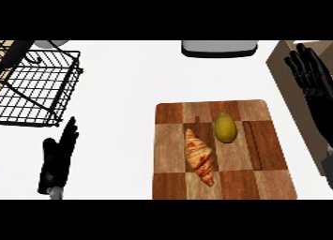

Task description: Pick the lemon from the cutting board and place it in the cardboard box

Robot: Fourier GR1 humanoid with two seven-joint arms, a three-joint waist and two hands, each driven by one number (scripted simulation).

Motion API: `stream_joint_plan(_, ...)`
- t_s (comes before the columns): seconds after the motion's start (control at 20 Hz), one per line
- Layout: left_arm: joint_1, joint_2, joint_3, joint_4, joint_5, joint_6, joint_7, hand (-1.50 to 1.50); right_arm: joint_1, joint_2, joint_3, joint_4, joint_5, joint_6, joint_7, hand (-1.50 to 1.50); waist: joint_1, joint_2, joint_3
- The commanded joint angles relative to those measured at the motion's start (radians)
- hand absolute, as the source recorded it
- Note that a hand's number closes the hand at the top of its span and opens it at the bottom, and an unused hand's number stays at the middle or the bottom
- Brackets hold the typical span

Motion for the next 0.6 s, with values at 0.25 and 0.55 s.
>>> stream_joint_plan(0.25,-0.110,0.106,0.141,-0.206,0.195,-0.163,0.037,0.00,-0.017,0.062,-0.044,0.101,-0.138,-0.061,0.304,-1.50,-0.010,-0.010,-0.054)
stream_joint_plan(0.55,-0.058,0.128,0.202,-0.176,0.311,-0.274,0.037,0.00,0.133,0.141,-0.072,-0.051,0.165,-0.350,-0.044,-1.50,-0.029,-0.007,-0.054)
